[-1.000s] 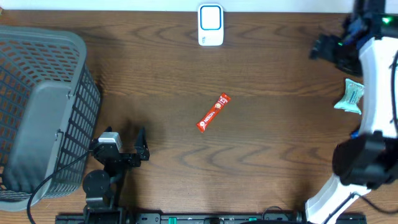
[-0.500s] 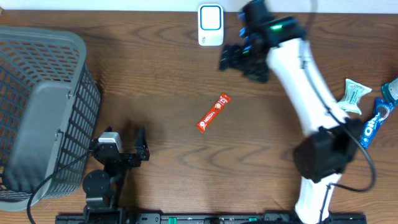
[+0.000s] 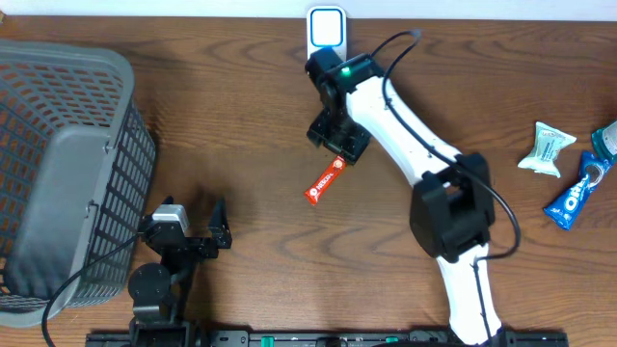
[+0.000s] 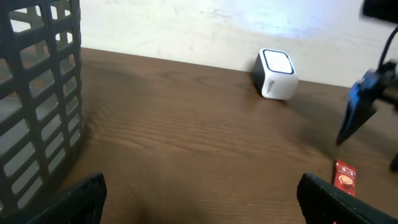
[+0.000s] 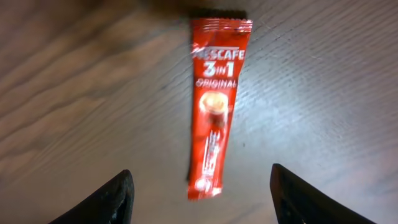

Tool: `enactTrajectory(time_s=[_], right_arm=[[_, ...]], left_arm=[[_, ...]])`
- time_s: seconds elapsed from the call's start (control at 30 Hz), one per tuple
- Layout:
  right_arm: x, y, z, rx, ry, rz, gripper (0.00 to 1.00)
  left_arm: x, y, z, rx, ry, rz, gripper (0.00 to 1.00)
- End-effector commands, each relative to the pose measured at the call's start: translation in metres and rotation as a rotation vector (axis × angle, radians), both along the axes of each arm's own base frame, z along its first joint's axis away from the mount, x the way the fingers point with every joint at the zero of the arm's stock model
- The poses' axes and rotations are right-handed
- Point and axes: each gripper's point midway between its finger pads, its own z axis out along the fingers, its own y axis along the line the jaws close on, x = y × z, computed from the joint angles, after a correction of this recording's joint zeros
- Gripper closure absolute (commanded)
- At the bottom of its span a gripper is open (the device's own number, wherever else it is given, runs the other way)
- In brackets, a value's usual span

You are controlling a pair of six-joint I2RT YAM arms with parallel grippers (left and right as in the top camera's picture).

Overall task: Scan the item barcode
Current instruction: 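Move the right gripper over the red Nescafe stick and grasp it, then lift the red stick and hold it in front of the scanner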

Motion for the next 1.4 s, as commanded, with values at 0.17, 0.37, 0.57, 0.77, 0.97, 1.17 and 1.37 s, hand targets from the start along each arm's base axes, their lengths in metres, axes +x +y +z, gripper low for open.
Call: enactTrajectory(time_s=[0.17,0.37,0.57,0.77,0.97,1.17,1.37], right_arm=[[0.001,0.010,-0.045,-0.013,0.055,-0.047,0.39],[-0.016,0.011,-0.062,-0.059,0.117,-0.057,0.41],[-0.036,-0.002,-0.086,-0.178,0.185,-0.100,0.80],[-0.049,-0.025,-0.085,-0.312,0.215,-0.110,0.99],[-0.038,-0.005,-0.058,-0.145,0.167,0.105,0.99],[-0.023,0.045,0.030,0.241,-0.067,0.562,0.99],[-0.053,0.072,0.127,0.512,-0.287,0.956,0.99]], left_arm=[[-0.002,-0.001,-0.016,-0.009,0.050,-0.006,0.02],[-0.002,-0.001,-0.016,-0.008,0.050,-0.006,0.02],[-0.002,-0.001,-0.016,-0.009,0.050,-0.006,0.02],[-0.002,-0.001,-0.016,-0.009,0.050,-0.006,0.02],[-0.002,-0.001,-0.016,-0.008,0.050,-0.006,0.02],[-0.002,-0.001,-0.016,-0.008,0.050,-0.006,0.02],[-0.002,-0.001,-0.016,-0.009,0.050,-0.006,0.02]])
